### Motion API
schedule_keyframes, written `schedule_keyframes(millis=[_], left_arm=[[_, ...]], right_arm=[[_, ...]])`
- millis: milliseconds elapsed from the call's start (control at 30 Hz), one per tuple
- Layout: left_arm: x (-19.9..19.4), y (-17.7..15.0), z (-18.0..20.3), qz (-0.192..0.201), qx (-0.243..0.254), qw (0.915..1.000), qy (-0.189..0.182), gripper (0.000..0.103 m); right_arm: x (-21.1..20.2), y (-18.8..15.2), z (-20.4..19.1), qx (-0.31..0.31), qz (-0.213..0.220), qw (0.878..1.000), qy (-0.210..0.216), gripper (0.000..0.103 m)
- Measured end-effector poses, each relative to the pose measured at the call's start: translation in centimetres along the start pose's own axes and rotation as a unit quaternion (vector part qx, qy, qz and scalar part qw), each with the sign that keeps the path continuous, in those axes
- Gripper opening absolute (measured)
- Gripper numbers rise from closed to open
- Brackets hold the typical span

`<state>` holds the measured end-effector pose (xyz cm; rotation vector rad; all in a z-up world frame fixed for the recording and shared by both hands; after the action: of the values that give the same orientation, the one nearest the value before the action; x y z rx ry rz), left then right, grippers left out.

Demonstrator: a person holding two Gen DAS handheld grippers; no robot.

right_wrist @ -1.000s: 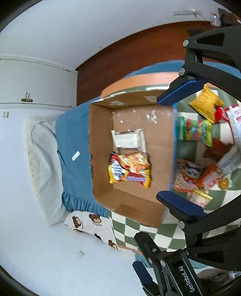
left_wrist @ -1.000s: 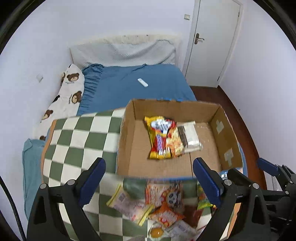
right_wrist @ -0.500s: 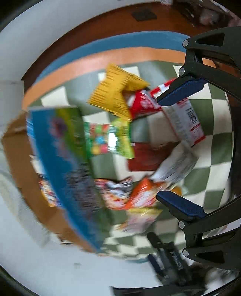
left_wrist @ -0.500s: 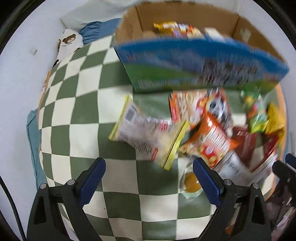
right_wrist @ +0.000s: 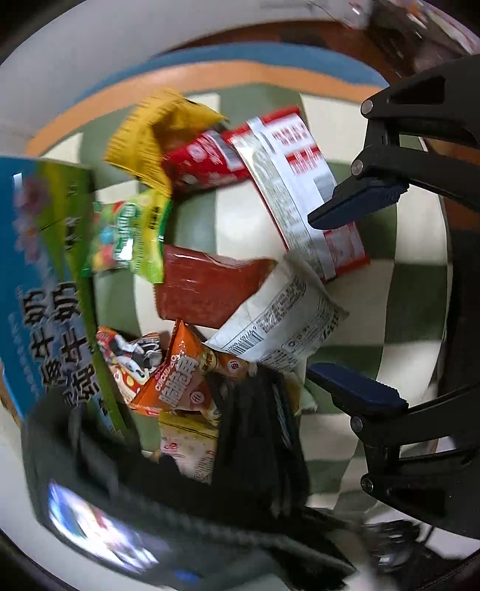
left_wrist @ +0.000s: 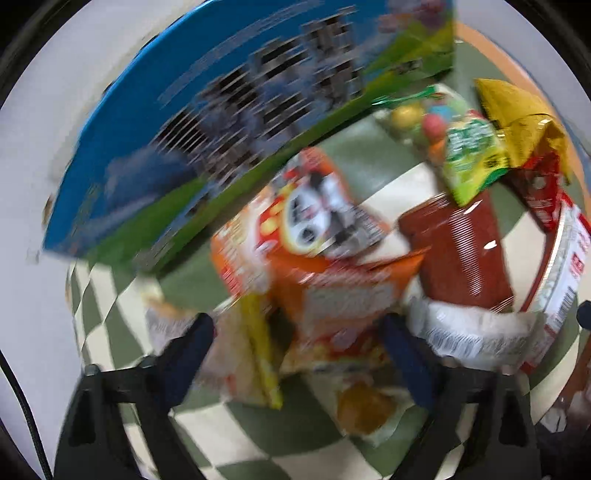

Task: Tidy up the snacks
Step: 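Grasp the orange Cuicuijiao bag with left tool while right tool grasps white snack pack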

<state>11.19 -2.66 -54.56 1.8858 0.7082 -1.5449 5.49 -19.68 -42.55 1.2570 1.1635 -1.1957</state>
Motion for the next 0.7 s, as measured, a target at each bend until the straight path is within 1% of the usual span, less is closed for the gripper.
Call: schedule_keyframes(millis=[33,67,133,200,233,267,400,467,533,600,633,667,700], left_arm=[[-0.2,0.3,0.0,-0.003,0.0,1.0,-0.005,0.064],[-0.1,0.2,0.1,-0.007,-0.008,0.9998,-0.015,0.057],[-0.1,0.1,-0.1,-0.006,-0.032,0.9986,-0.042,0.056],[-0.1,-0.5,-1.2,-0.01,-0.069,0.9959,-0.058,0.056],[-0.1,-0.9,-1.7,-0.013,-0.083,0.9945,-0.062,0.056],[0.0,-1.4,-2.3,-0.015,-0.103,0.9912,-0.081,0.056],[0.7,-4.4,-4.7,-0.04,-0.179,0.9772,-0.107,0.056],[1.0,-5.5,-5.5,-0.048,-0.199,0.973,-0.106,0.056],[1.2,-6.8,-6.1,-0.052,-0.233,0.963,-0.126,0.056],[1.3,-7.8,-6.4,-0.054,-0.262,0.9521,-0.148,0.056],[1.5,-8.2,-6.6,-0.054,-0.269,0.9487,-0.156,0.056],[1.5,-8.5,-6.5,-0.055,-0.273,0.9462,-0.164,0.056],[1.8,-9.0,-6.6,-0.054,-0.275,0.9453,-0.167,0.056]], right_arm=[[-0.2,-0.1,-0.1,-0.013,0.003,1.0,-0.008,0.077],[-0.2,0.1,-0.2,-0.026,0.005,1.0,-0.015,0.077],[-0.3,0.0,-0.8,-0.061,0.01,0.998,-0.021,0.077],[-0.3,-0.1,-1.9,-0.102,0.018,0.994,-0.03,0.077],[-0.2,-0.2,-2.6,-0.127,0.022,0.991,-0.035,0.077],[0.3,0.0,-3.4,-0.157,0.02,0.987,-0.04,0.077],[2.6,-0.7,-6.3,-0.262,0.027,0.961,-0.089,0.077],[3.8,-1.0,-7.5,-0.304,0.032,0.946,-0.111,0.077],[4.8,-1.4,-8.7,-0.338,0.04,0.933,-0.115,0.078],[6.3,-1.7,-9.2,-0.365,0.03,0.92,-0.142,0.076],[6.7,-1.8,-9.2,-0.368,0.027,0.918,-0.145,0.075],[7.1,-1.7,-9.0,-0.36,0.023,0.922,-0.143,0.071],[7.4,-1.6,-8.7,-0.343,0.016,0.93,-0.134,0.066]])
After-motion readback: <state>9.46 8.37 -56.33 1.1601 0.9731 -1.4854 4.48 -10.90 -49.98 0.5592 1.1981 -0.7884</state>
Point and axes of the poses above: each gripper's, at about its wrist camera, not at the fingertips, and x roughly the way its jaws point, z to its right, y to its top, the point moved 4 cm from there along x, roughly the way its jaws point, and after that the axes turned 9 degrees about -y, right-handed, at the moved point
